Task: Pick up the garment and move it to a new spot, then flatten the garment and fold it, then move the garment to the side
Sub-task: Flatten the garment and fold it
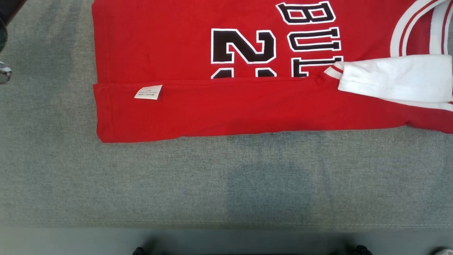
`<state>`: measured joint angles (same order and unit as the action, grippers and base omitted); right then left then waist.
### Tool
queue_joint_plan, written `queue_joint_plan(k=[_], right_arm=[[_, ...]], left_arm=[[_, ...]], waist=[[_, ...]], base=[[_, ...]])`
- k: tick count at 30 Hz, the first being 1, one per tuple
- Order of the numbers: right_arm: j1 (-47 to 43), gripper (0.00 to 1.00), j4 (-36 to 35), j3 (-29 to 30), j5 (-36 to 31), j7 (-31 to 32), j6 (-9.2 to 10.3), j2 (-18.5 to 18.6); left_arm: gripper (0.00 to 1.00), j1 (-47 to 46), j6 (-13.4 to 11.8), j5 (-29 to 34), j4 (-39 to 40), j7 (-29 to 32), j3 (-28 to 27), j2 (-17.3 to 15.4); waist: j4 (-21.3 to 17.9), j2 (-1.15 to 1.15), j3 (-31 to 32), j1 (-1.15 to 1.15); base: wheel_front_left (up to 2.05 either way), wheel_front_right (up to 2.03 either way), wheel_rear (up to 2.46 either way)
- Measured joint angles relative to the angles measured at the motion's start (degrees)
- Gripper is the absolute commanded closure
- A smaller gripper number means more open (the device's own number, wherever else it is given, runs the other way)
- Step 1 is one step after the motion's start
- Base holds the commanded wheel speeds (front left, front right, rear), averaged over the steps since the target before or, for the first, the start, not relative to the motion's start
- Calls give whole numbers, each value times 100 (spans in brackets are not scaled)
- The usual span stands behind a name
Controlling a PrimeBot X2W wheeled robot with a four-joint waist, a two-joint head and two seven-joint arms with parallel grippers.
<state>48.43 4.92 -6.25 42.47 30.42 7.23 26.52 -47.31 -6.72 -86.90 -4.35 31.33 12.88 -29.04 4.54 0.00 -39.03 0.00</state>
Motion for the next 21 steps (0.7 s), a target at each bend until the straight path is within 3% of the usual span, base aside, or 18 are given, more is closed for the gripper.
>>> queue_joint_plan(k=[10, 21], right_arm=[[624, 0, 157, -64, -49, 229, 0, -165], [828, 0, 359, -107, -68, 240, 0, -328]], left_arm=[[0, -613, -37, -99, -255, 401, 58, -58], [0, -1074, -37, 87, -459, 695, 522, 90]], waist=[[-100, 0, -317, 0], [-281, 0, -608, 0]], base=[[0, 0, 0], [0, 0, 0]])
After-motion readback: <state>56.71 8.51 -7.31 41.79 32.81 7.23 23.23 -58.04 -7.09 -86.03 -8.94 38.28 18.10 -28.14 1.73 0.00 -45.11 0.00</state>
